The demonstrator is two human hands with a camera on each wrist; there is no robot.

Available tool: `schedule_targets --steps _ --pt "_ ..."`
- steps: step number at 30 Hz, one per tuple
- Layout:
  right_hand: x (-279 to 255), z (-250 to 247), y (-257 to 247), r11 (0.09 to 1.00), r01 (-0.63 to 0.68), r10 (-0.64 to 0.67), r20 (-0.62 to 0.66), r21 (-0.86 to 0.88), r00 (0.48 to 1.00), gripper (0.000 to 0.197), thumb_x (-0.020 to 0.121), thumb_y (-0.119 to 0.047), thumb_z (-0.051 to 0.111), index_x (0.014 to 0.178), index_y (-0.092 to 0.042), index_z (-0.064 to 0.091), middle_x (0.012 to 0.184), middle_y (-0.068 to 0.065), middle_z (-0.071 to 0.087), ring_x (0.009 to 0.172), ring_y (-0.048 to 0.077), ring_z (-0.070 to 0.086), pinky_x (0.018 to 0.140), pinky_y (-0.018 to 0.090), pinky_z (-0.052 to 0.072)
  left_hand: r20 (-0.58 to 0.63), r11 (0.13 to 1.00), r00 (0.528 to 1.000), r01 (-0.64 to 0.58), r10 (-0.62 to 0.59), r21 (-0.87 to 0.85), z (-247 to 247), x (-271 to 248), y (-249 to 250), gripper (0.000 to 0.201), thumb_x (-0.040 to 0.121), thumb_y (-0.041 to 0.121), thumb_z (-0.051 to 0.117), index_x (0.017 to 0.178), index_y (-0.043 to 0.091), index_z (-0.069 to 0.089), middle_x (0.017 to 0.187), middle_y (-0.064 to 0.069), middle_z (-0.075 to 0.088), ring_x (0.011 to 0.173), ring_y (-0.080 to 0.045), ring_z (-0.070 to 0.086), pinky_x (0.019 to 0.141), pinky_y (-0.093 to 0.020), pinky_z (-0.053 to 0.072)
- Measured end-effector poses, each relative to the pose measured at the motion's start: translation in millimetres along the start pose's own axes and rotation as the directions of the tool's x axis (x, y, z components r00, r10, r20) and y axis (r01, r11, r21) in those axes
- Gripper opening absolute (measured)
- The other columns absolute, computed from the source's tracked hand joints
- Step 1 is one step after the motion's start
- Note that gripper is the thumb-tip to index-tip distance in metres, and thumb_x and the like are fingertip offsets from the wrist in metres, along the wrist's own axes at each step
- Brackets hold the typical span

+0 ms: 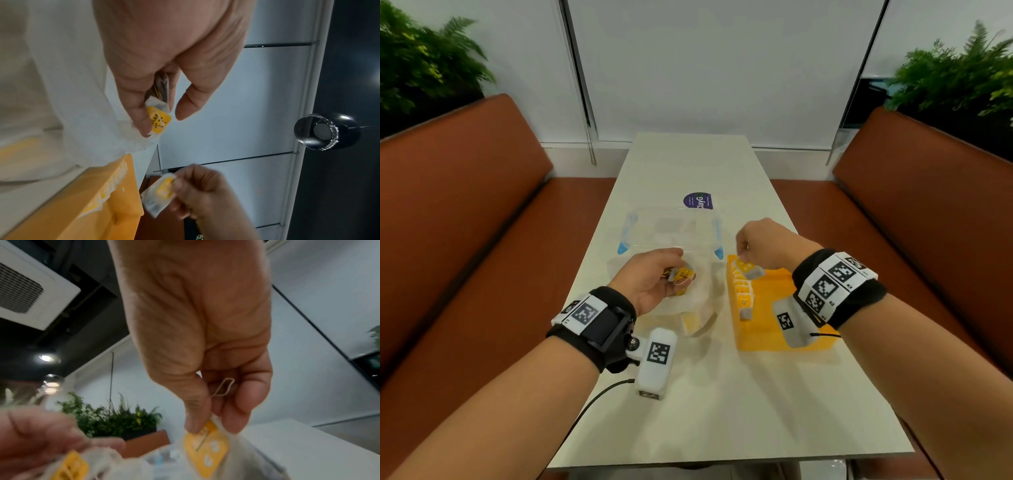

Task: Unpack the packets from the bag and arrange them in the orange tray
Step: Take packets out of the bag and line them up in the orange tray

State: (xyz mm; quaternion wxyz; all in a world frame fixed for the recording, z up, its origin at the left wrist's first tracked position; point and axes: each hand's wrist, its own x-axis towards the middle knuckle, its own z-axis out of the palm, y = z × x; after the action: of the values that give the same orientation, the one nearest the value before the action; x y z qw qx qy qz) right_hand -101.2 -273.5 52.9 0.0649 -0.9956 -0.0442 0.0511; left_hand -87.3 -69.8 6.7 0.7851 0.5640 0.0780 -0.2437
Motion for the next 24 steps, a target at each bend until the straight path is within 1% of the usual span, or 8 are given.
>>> schedule_targets --steps 2,5,7,9,15,18,20,24 --pt "-2 13 11 0.998 -0.054 0.055 0.085 -0.012 0.995 0.015 0.087 -0.008 0.056 0.092 -0.003 0.069 0.092 0.011 0.07 0.082 0.025 0.064 0.075 0.033 0.053 0.01 1.0 1.0 -0.003 0.003 0.014 -1 0 0 0.036 0.081 -0.014 0.057 0.115 0.0 0.055 0.097 -0.02 0.056 0.082 -0.035 0.064 0.087 -0.042 0.051" --pt "-3 37 21 0.991 -0.125 0.113 0.216 0.044 0.97 0.009 0.088 -0.006 0.059 0.083 -0.01 0.065 0.083 0.007 0.067 0.065 0.02 0.064 0.058 0.023 0.052 0.028 0.999 1.0 -0.005 0.003 0.048 -3 -2 0 0.044 0.08 -0.021 0.051 0.118 0.0 0.052 0.101 -0.021 0.057 0.085 -0.033 0.065 0.086 -0.039 0.052" --pt "-1 54 25 0.978 -0.176 0.138 0.289 0.11 0.947 0.012 0.089 -0.004 0.057 0.083 -0.012 0.064 0.086 0.006 0.066 0.058 0.015 0.063 0.052 0.02 0.05 0.039 0.999 0.999 -0.008 0.006 0.049 -3 -2 0 0.045 0.081 -0.023 0.049 0.12 0.001 0.051 0.108 -0.024 0.058 0.086 -0.032 0.065 0.084 -0.036 0.053" --pt "3 69 28 0.963 -0.221 0.162 0.325 0.153 0.932 0.014 0.089 -0.001 0.055 0.085 -0.012 0.064 0.093 0.008 0.068 0.058 0.014 0.064 0.054 0.021 0.052 0.042 0.999 0.999 -0.01 0.008 0.039 -3 -2 0 0.044 0.083 -0.022 0.049 0.12 0.002 0.051 0.11 -0.025 0.058 0.087 -0.032 0.066 0.085 -0.035 0.054" --pt "13 90 28 0.941 -0.277 0.211 0.305 0.194 0.929 0.011 0.087 0.0 0.06 0.09 -0.009 0.066 0.091 0.01 0.066 0.063 0.018 0.064 0.046 0.019 0.047 0.038 1.0 0.999 -0.012 0.012 0.013 -5 -1 -1 0.031 0.086 -0.018 0.052 0.109 0.001 0.056 0.107 -0.026 0.061 0.085 -0.033 0.068 0.075 -0.035 0.058" --pt "15 95 31 0.933 -0.29 0.224 0.288 0.211 0.931 0.012 0.086 0.002 0.06 0.091 -0.007 0.066 0.081 0.005 0.063 0.071 0.022 0.068 0.053 0.024 0.053 0.025 1.0 1.0 -0.016 0.016 0.0 -6 -1 -1 0.022 0.087 -0.014 0.055 0.102 0.001 0.057 0.103 -0.024 0.063 0.086 -0.033 0.068 0.067 -0.033 0.061" --pt "17 98 34 0.911 -0.322 0.241 0.299 0.258 0.923 0.015 0.087 0.003 0.058 0.083 -0.011 0.061 0.076 0.004 0.061 0.062 0.02 0.067 0.057 0.026 0.056 0.017 1.0 1.0 -0.015 0.015 0.009 -8 0 0 0.017 0.087 -0.011 0.057 0.099 0.002 0.058 0.102 -0.023 0.064 0.085 -0.032 0.068 0.063 -0.032 0.061" --pt "15 98 36 0.892 -0.346 0.255 0.309 0.289 0.916 0.019 0.085 0.006 0.058 0.078 -0.012 0.059 0.072 0.006 0.062 0.053 0.016 0.063 0.051 0.024 0.054 0.014 1.0 1.0 -0.017 0.016 0.025 -8 2 -1 0.015 0.086 -0.007 0.061 0.097 0.003 0.059 0.1 -0.022 0.066 0.081 -0.031 0.068 0.058 -0.029 0.059"
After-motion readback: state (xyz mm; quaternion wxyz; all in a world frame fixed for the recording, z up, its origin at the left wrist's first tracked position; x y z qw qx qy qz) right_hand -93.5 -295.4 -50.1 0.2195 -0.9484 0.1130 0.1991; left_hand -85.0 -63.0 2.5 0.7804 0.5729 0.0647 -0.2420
